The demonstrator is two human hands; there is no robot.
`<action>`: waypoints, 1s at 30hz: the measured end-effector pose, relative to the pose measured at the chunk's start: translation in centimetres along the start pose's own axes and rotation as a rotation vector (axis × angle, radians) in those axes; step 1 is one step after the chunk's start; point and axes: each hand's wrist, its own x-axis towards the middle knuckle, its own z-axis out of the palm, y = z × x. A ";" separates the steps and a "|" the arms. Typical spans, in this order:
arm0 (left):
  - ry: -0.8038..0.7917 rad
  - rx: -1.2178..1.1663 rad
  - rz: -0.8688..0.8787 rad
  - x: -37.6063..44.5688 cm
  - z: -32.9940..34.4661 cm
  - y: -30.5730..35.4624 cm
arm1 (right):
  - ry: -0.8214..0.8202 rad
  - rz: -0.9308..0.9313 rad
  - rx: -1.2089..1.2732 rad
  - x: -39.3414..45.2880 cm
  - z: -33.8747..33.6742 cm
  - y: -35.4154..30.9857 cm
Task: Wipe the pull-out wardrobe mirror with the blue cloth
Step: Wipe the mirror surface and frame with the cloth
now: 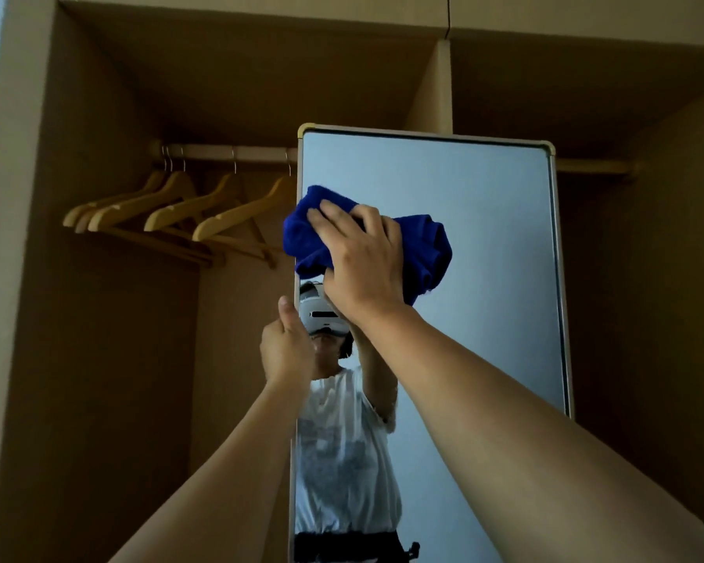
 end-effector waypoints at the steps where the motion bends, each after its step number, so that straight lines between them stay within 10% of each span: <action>1: -0.013 -0.011 0.000 0.0 0.0 -0.1 | 0.017 -0.006 0.009 -0.8 0.0 -0.2; 30: -0.095 -0.112 -0.014 -1.2 -1.4 -2.3 | -0.005 -0.150 -0.007 -7.3 0.2 -1.1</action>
